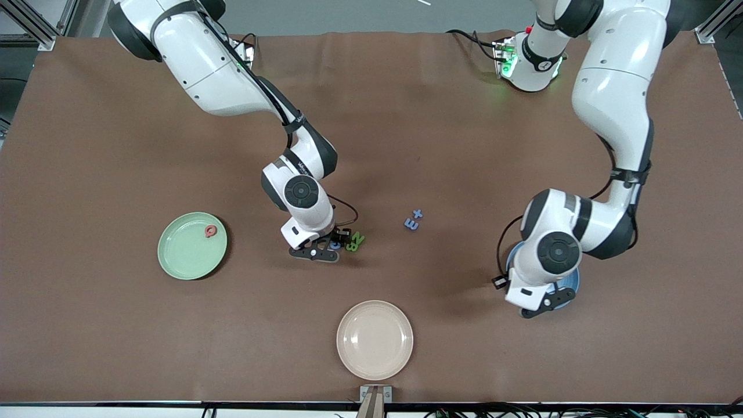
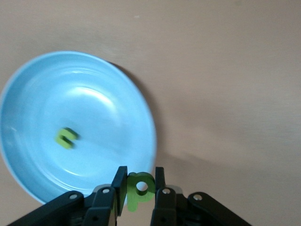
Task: Sort upper and lower case letters into plates
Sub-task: 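Place the p on the blue plate while the right gripper grasps the c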
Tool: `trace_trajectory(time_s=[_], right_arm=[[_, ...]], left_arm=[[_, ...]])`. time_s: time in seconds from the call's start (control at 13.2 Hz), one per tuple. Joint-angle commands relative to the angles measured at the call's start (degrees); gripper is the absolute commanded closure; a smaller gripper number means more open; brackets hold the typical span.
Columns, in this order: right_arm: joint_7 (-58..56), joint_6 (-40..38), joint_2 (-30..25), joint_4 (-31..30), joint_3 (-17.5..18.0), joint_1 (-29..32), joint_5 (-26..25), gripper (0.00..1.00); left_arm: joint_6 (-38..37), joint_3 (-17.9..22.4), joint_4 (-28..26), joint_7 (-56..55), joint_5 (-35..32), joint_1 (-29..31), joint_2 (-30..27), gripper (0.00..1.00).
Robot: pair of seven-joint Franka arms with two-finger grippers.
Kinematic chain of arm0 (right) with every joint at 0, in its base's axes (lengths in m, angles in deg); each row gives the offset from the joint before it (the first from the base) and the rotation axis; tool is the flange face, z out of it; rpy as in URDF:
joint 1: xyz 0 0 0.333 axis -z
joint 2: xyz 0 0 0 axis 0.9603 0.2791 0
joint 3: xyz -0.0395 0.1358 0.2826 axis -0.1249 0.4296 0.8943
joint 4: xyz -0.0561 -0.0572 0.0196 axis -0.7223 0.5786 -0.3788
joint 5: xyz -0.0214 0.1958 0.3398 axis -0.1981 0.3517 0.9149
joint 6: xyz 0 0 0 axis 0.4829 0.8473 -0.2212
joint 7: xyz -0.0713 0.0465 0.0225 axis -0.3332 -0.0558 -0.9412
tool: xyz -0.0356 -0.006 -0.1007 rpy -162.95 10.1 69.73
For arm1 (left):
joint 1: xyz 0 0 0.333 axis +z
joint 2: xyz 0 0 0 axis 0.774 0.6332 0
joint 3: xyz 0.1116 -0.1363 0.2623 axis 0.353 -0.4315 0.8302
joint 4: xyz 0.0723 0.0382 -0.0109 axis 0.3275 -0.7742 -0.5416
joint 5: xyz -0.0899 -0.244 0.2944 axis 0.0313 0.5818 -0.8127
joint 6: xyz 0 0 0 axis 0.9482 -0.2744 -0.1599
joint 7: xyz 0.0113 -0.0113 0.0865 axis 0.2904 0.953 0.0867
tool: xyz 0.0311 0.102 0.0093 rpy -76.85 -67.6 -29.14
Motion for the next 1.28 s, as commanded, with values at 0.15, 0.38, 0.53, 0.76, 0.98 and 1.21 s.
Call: trace_trajectory(time_s=[0.15,0.38,0.53,0.76,0.98,1.21], right_arm=[[1.11,0.19,0.11,-0.44,-0.34,0.11,-0.99,0.99],[-2.82,-0.43,-1.2,-2.01,-0.26,3.34,-0.99,1.0],[-12.72,-1.31,-5.49,-7.18,-0.17,8.87,-0.9,1.0],[-29.94,-3.32,-13.23,-14.66,0.18,18.62,-0.64,1.0],[-44.8,-11.14,-17.8,-15.12,0.54,26.28,0.06,1.0],[-53.97,-7.93,-21.15,-22.12,0.54,32.44,0.06,1.0]], left_arm=[[7.66,-0.46,-9.57,3.28,-1.4,2.82,-2.62,0.83],[7.86,-0.37,-10.11,3.89,-1.4,3.08,-3.4,0.09],[6.63,-0.54,-10.81,3.89,-1.4,2.91,-5.6,0.01],[6.1,-3.78,-15.46,2.58,-1.31,2.2,-11.04,0.01],[6.62,-9.05,-17.76,-4.16,-1.22,1.77,-12.03,0.02],[7.68,-10.04,-17.76,-15.06,-1.22,-2.61,-10.36,0.03]])
